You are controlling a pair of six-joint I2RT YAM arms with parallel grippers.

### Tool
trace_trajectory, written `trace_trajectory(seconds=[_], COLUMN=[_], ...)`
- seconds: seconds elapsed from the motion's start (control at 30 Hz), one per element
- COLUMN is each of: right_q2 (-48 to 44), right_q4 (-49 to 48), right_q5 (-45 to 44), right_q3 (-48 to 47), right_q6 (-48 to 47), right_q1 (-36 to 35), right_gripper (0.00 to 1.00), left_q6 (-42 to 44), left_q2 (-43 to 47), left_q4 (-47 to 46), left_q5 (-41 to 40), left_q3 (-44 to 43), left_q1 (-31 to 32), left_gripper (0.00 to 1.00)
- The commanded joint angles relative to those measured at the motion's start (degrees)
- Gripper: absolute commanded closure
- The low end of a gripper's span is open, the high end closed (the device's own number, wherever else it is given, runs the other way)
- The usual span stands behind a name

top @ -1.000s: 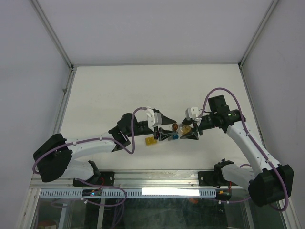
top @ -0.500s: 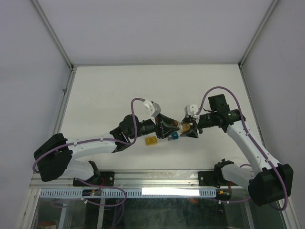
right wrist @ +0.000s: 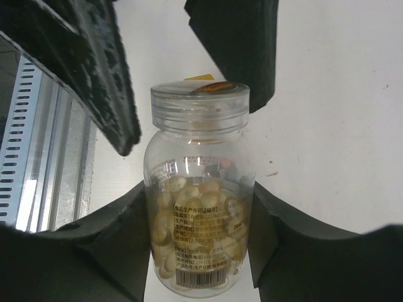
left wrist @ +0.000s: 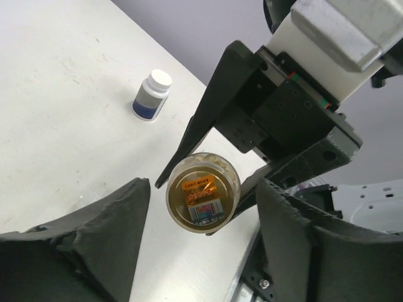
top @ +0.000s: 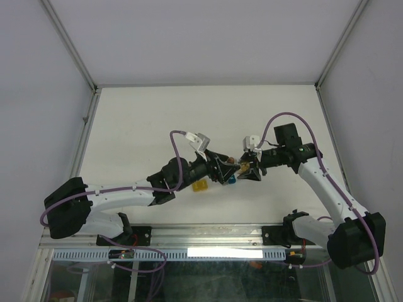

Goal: Sort the pills into containers

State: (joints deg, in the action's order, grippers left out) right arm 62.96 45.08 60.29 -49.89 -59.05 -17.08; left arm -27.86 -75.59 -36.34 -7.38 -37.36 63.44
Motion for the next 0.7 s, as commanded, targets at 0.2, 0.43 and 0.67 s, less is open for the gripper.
trace_trajectory(seconds=[0.2,0.43,0.67], right_q2=[-0.5,-0.5,-0.9], right_q4=[0.5,5.4,7.1], right_q5=[4.6,7.8,8.6], right_q3=[-1.7,-1.8,-1.4], right_q6=[-0.2,-7.4,-10.3], right_q1=[0.3,0.3,0.3], right_gripper=[1.00,1.00,1.00], left_q6=[7.1,30.4,37.6], left_q2=[9.9,13.9,6.4], left_q4=[0.3,-5.2,-7.3], left_q5=[2.8,20.6,37.0], left_q3=[3.9,7.4,3.1], left_q1=[0.3,-3.5,-8.8], left_gripper=[0.07,0.08,0.09])
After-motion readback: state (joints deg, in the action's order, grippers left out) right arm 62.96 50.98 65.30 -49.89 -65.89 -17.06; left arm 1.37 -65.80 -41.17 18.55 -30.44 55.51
